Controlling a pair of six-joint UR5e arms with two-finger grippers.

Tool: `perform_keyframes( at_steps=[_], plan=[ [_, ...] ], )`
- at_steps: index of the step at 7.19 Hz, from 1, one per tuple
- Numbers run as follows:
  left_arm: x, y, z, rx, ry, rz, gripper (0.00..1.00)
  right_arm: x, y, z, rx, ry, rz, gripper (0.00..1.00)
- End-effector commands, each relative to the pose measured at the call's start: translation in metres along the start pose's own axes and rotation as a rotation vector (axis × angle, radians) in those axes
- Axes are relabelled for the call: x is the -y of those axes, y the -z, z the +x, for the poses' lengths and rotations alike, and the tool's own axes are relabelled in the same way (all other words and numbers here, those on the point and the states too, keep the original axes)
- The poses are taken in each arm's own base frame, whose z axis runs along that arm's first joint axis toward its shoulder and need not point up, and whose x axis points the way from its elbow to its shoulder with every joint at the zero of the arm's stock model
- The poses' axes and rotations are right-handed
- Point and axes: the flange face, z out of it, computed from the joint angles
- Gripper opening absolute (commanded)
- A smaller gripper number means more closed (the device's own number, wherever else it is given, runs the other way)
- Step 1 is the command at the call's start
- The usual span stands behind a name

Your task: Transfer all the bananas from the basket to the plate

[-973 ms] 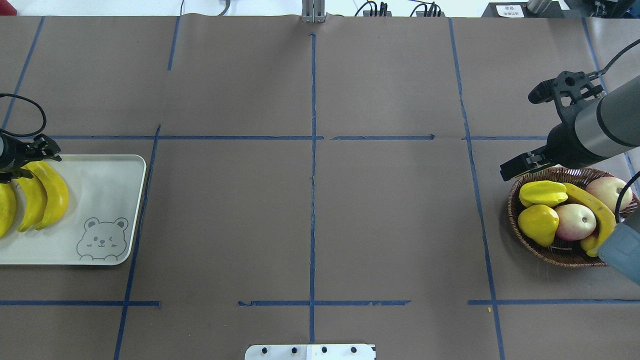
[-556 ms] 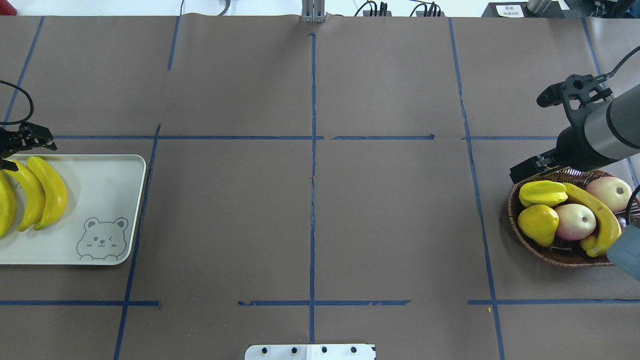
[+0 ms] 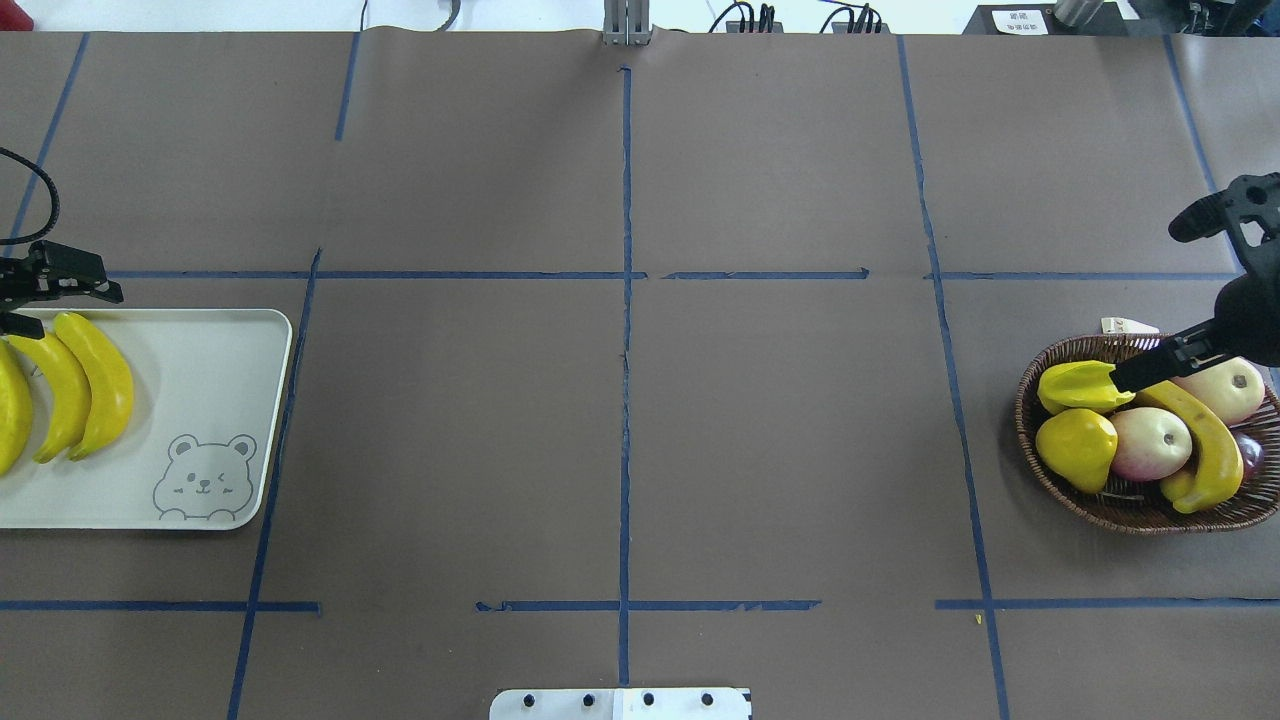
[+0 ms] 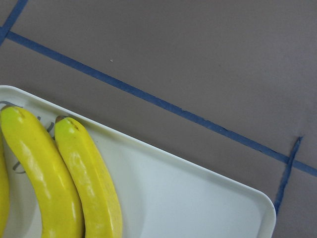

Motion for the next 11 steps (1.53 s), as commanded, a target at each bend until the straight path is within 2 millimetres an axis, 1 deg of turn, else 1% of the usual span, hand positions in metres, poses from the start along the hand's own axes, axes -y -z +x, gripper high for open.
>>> perform_keyframes(
  at_steps=[1, 3, 4, 5, 6, 7, 8, 10, 11],
  plan=[
    [-0.004, 0.009, 0.01, -0.024, -0.02, 0.002, 1.0, -0.039, -0.007, 0.031, 0.017, -0.006, 0.019, 0.99],
    [-0.009, 0.015, 0.019, -0.041, -0.036, 0.003, 1.0, -0.061, -0.006, 0.047, 0.024, -0.01, 0.032, 0.99],
    [-0.011, 0.016, 0.022, -0.044, -0.042, 0.001, 1.0, -0.068, 0.0, 0.055, 0.056, -0.026, 0.038, 0.99],
    [-0.013, 0.018, 0.025, -0.051, -0.048, 0.002, 1.0, -0.081, 0.002, 0.065, 0.063, -0.039, 0.039, 0.99],
    [-0.015, 0.022, 0.03, -0.065, -0.058, 0.006, 1.0, -0.092, -0.003, 0.08, 0.066, -0.046, 0.065, 0.99],
    [-0.019, 0.031, 0.037, -0.101, -0.085, 0.018, 1.0, -0.096, -0.006, 0.093, 0.062, -0.06, 0.083, 0.99],
    [-0.02, 0.032, 0.038, -0.107, -0.09, 0.02, 1.0, -0.098, -0.007, 0.098, 0.053, -0.071, 0.083, 0.99],
    [-0.021, 0.031, 0.039, -0.112, -0.095, 0.019, 1.0, -0.1, -0.021, 0.113, 0.006, -0.087, 0.077, 0.98],
    [-0.021, 0.032, 0.04, -0.118, -0.098, 0.021, 1.0, -0.099, -0.022, 0.116, -0.016, -0.089, 0.083, 0.97]
  ],
)
